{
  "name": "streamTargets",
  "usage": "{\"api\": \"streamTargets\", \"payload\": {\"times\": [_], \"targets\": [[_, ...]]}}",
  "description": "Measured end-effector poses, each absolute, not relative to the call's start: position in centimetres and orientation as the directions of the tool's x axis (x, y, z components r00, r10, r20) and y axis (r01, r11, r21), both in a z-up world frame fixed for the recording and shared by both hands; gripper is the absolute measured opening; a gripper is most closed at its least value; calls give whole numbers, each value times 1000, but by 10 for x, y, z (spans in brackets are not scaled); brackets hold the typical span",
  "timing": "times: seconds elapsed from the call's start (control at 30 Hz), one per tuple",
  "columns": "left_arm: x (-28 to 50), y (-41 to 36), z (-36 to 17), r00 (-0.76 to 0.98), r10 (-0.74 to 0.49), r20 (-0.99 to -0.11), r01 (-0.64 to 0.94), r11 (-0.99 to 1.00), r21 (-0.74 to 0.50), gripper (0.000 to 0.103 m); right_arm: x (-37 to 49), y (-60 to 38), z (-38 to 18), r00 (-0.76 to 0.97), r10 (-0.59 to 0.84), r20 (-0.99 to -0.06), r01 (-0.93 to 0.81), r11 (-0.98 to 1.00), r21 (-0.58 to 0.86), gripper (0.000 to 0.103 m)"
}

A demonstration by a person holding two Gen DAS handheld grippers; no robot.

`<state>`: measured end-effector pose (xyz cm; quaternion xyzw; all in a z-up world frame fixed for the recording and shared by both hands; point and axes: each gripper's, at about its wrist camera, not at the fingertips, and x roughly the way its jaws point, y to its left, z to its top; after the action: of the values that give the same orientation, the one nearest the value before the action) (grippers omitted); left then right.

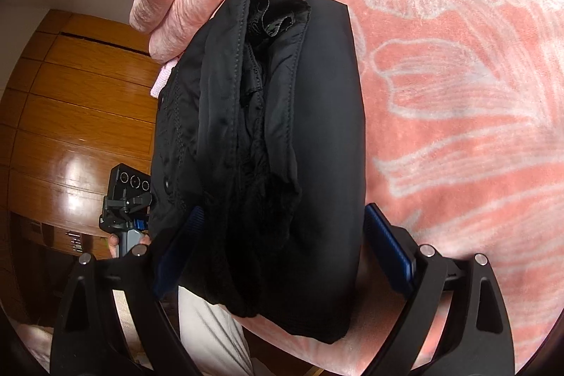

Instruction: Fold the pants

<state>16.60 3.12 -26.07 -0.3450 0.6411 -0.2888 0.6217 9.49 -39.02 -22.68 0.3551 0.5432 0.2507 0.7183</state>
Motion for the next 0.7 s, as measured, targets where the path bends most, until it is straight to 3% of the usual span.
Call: {"api": "streamTargets", "payload": {"times": [0.17,0.23,0.33,0.4,0.47,0.7], "targets": [[174,26,-275,-4,-793,-609,-109,606,-788,100,103,-392,-236,271,790,-550,29,564,825,71],[174,23,-273,9,-787,-617,-117,612,-782,99,100,-397,-235,285,809,-515,33,529,848,53],[166,21,-262,59,-771,-634,-98,628,-772,96,93,-401,-228,315,804,-503,35,520,853,41],[164,22,-257,95,-756,-648,-101,640,-762,86,90,-396,-216,334,787,-519,17,545,838,39],[162,24,-251,124,-760,-638,-94,631,-770,65,87,-388,-199,347,772,-532,-24,575,818,38],[161,16,-223,233,-774,-588,-23,600,-799,44,91,-366,-136,397,710,-582,-160,678,717,36]]}}
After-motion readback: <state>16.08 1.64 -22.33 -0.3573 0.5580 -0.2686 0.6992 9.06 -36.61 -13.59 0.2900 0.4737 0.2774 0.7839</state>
